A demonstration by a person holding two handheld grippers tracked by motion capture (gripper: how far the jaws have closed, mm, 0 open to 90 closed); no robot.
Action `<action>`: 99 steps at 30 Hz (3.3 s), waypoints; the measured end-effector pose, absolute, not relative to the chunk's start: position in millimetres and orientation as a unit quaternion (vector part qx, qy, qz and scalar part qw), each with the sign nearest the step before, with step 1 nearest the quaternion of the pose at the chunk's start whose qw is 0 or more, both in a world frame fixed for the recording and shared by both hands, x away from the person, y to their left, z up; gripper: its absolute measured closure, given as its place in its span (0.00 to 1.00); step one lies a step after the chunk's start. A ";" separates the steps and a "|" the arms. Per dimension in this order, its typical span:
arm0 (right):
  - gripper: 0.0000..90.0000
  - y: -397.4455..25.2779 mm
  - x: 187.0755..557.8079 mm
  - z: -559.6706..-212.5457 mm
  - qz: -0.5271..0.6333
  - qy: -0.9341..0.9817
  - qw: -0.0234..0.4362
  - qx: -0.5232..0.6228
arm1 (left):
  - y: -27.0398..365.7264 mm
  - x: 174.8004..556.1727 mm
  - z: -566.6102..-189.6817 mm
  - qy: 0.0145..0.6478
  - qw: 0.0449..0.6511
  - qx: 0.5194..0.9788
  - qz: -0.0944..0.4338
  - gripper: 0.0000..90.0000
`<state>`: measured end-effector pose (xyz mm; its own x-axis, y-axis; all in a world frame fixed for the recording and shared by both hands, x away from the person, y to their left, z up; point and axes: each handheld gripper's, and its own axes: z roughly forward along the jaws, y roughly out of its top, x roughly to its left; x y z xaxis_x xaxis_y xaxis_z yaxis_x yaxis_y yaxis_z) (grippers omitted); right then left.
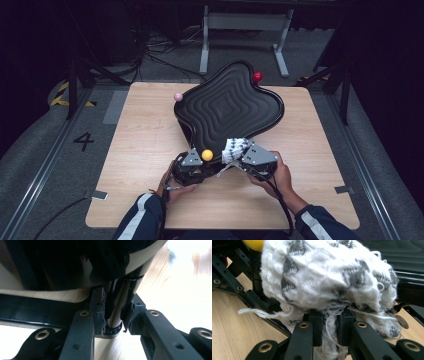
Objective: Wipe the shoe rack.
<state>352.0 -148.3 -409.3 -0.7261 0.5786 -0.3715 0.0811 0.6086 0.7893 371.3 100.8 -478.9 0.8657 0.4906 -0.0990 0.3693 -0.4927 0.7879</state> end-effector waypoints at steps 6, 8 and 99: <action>0.87 -154.0 352.2 -406.9 0.399 0.836 0.316 0.204 | 100.8 371.2 -478.8 0.249 0.437 0.861 0.071 0.80; 0.87 -158.7 353.3 -405.0 0.402 0.832 0.319 0.211 | 100.7 371.2 -478.9 0.250 0.437 0.861 0.070 0.80; 0.88 -113.0 359.4 -420.9 0.349 0.884 0.280 0.135 | 99.9 374.8 -479.1 0.271 0.438 0.854 0.077 0.80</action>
